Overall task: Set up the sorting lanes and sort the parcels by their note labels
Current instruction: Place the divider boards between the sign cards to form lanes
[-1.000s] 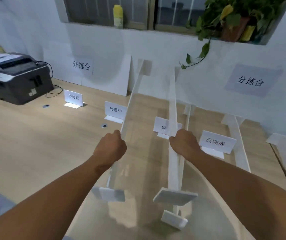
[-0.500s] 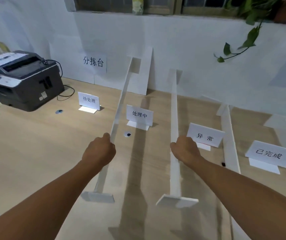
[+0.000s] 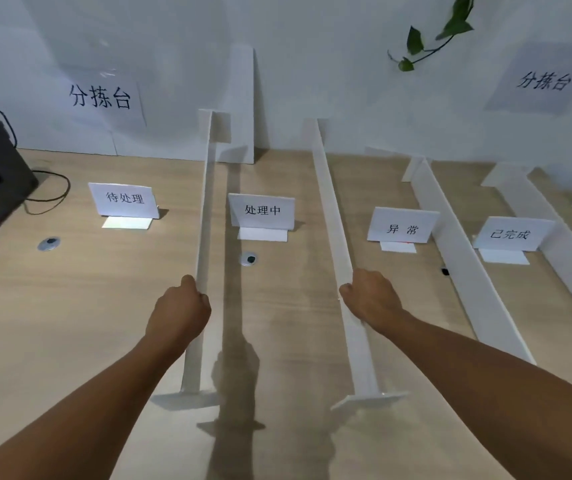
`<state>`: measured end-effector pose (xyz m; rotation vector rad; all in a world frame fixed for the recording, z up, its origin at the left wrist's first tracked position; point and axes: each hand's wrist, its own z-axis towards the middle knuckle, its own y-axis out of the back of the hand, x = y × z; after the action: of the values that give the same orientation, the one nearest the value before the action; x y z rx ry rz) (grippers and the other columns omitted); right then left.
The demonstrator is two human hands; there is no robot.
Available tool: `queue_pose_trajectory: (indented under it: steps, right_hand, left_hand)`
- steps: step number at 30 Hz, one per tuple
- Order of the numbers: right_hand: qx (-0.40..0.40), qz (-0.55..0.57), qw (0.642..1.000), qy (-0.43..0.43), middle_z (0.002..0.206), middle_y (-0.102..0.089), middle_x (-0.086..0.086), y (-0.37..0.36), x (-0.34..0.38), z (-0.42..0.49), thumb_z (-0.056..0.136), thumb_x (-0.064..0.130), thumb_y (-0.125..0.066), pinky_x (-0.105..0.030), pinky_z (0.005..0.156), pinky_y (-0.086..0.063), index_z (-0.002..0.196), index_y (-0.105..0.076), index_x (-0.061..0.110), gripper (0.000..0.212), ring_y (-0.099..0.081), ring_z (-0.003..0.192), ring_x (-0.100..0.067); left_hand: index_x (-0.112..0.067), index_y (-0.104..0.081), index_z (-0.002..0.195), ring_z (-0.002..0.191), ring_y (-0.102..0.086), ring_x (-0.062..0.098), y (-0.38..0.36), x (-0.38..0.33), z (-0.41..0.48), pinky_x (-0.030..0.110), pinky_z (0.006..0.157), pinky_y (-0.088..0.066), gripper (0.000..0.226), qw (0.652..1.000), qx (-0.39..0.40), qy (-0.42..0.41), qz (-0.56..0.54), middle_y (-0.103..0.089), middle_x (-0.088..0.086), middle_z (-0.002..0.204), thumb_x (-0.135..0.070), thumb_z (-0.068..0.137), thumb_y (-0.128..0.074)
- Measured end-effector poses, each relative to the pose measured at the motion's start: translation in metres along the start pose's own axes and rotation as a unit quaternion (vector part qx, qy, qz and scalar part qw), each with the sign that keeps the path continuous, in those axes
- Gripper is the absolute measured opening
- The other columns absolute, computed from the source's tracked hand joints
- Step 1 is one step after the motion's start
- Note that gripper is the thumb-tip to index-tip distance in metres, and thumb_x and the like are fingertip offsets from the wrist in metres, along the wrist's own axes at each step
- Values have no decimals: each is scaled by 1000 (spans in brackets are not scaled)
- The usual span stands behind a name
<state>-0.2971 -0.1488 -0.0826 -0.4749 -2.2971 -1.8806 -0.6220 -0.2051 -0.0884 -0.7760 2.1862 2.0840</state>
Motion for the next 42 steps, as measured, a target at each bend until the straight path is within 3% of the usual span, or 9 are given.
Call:
queue_pose_trajectory:
  steps: [11,17,27,31,33,35,36,38,42]
  right_hand:
    - [-7,0,997,-73,86,-51,-7,-68,15,-17,92,30,-49,-31,65,-40,82,-48,15,18,-52,81,-31]
    - [-5,-19,997,-80,70,-43,-1,-103,8,-13,91,27,-49,-28,48,-25,67,-38,18,28,-42,62,-22]
    - [-1,-7,997,-76,70,-43,-1,-112,11,-3,93,29,-49,-26,49,-25,71,-41,15,27,-47,71,-28]
    - [3,-10,997,-73,77,-50,-4,-111,11,-2,97,33,-48,-30,57,-35,81,-47,12,26,-52,78,-31]
    - [-2,-10,998,-63,86,-58,-10,-109,12,-6,100,44,-48,-33,64,-40,88,-48,11,36,-58,85,-35]
    - [-17,-9,998,-62,95,-63,-15,-100,15,-11,99,57,-45,-36,67,-44,98,-52,9,49,-61,94,-37]
    - [-27,-12,998,-59,100,-65,-15,-93,17,-15,99,61,-43,-37,69,-45,106,-54,8,55,-60,98,-37]
    - [-51,-19,998,-44,110,-64,-13,-69,20,-25,98,63,-40,-41,75,-47,120,-53,8,60,-56,106,-35]
    - [-105,-65,992,1,132,-58,-14,-5,1,-49,98,59,-42,-44,102,-42,131,-54,10,61,-46,129,-32]
  left_hand:
    - [-9,-43,99,68,-52,29,-35,57,27,36,59,-40,10,998,62,-29,-9,-52,10,78,-18,100,-41]
    - [-10,-40,99,61,-41,20,-61,80,28,33,49,-25,11,998,63,-8,8,-46,6,72,-21,101,-39]
    - [-11,-41,99,63,-49,24,-73,89,39,32,49,-32,12,999,52,4,0,-50,8,75,-23,102,-39]
    - [-11,-43,104,60,-49,22,-77,91,41,30,48,-34,15,999,45,5,10,-54,8,75,-25,102,-42]
    - [-9,-40,125,70,-58,26,-73,89,38,35,55,-46,34,999,51,3,4,-62,13,93,-33,102,-48]
    - [-9,-24,150,110,-59,38,-61,86,35,48,79,-54,67,998,61,-19,27,-53,19,135,-46,101,-51]
    - [-9,-18,155,129,-49,40,-54,84,34,51,94,-51,77,997,50,-42,48,-42,19,149,-52,100,-50]
    - [-9,-20,158,145,-31,37,-33,71,33,50,115,-36,81,991,17,-107,82,-32,16,160,-60,100,-43]
    - [-9,-28,158,155,-12,33,5,5,27,47,127,-6,85,967,2,-232,107,-28,11,165,-69,97,-32]
